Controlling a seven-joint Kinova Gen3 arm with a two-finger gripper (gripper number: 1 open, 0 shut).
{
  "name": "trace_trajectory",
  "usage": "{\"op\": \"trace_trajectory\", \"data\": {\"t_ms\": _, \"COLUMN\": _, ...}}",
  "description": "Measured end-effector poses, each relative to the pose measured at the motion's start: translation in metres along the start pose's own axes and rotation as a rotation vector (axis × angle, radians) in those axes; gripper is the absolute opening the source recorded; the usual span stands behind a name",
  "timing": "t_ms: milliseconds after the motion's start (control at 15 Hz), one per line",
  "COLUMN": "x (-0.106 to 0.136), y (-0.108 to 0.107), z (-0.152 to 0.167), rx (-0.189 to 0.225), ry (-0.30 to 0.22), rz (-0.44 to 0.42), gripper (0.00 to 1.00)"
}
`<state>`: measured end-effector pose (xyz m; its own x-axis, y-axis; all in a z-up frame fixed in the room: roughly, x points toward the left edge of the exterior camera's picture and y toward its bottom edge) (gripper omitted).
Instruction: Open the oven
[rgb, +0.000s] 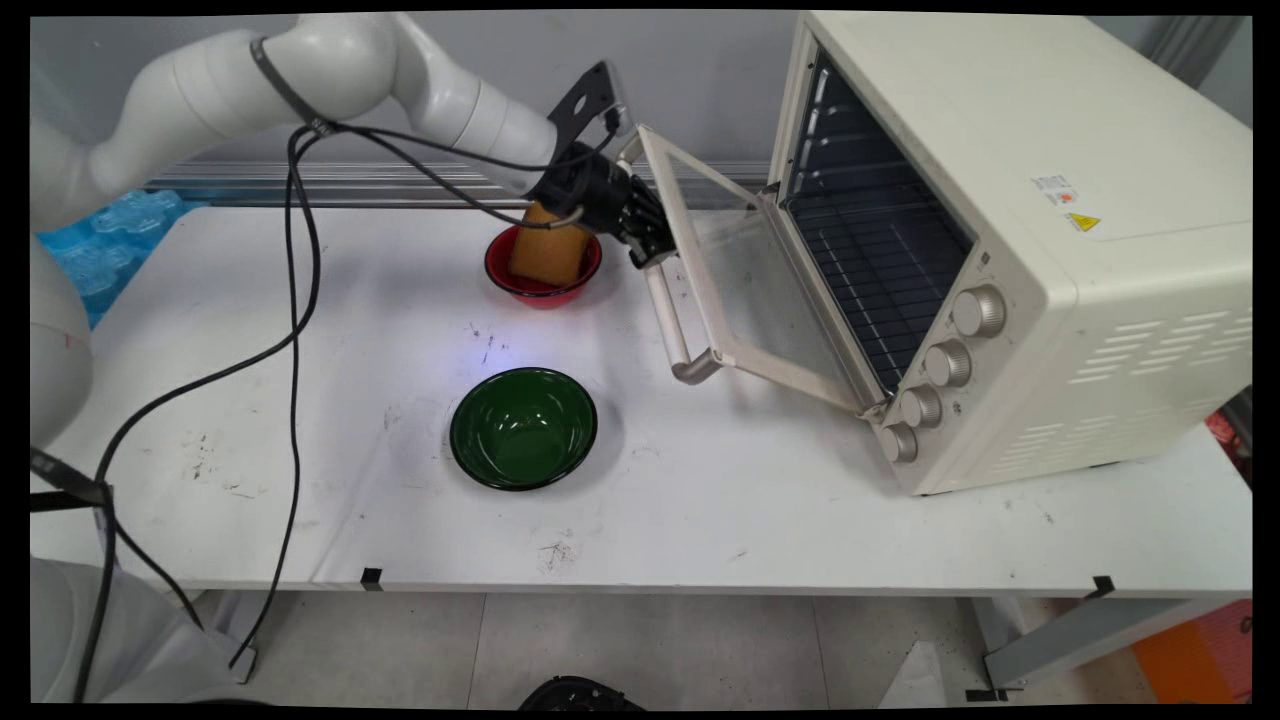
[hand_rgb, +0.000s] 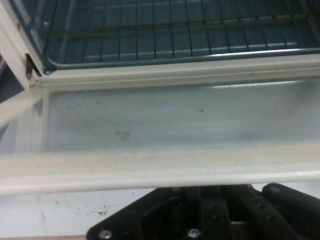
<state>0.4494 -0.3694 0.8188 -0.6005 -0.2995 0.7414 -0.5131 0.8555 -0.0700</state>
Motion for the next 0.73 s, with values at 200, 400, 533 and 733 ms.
{"op": "trace_trajectory", "data": {"t_ms": 200, "x": -0.013, "y": 0.0, "z": 0.001, "rx": 0.002, "ry": 0.012, "rz": -0.015, "gripper": 0.0}}
{"op": "trace_trajectory", "data": {"t_ms": 400, "x": -0.025, "y": 0.0, "z": 0.004, "rx": 0.001, "ry": 0.021, "rz": -0.028, "gripper": 0.0}}
{"op": "trace_trajectory", "data": {"t_ms": 533, "x": -0.035, "y": -0.001, "z": 0.006, "rx": 0.0, "ry": 0.028, "rz": -0.036, "gripper": 0.0}}
{"op": "trace_trajectory", "data": {"t_ms": 733, "x": -0.046, "y": -0.001, "z": 0.008, "rx": -0.002, "ry": 0.036, "rz": -0.046, "gripper": 0.0}}
